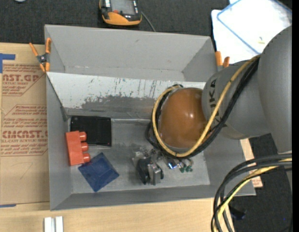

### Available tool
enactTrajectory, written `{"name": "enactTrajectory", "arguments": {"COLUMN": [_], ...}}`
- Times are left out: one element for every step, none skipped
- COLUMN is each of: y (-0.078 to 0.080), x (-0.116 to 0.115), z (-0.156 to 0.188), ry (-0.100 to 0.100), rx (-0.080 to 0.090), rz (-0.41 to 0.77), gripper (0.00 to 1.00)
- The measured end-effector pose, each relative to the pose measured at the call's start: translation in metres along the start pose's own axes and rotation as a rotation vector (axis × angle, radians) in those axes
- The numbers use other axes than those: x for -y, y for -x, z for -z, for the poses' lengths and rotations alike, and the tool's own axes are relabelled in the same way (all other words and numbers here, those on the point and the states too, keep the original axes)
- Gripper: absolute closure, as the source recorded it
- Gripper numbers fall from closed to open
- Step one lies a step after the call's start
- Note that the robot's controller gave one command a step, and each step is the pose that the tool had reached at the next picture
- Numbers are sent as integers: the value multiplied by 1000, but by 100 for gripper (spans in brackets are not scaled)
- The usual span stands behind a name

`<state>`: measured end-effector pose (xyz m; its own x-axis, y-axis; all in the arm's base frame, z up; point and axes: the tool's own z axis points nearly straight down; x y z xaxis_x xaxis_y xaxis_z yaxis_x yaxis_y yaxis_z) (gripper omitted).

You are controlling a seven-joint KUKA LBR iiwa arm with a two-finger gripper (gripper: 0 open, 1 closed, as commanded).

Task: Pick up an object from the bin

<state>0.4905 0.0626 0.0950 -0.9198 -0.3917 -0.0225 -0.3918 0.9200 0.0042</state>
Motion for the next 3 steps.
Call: {"name": "enactTrajectory", "arguments": {"y": [1, 3, 19], "x": [-8, -6, -8], "z": [94, 109, 69], "ry": [-1, -4, -1], "rx": [-1, 14, 4], "rz": [-17, -20, -29], "gripper": [100, 100, 100]}}
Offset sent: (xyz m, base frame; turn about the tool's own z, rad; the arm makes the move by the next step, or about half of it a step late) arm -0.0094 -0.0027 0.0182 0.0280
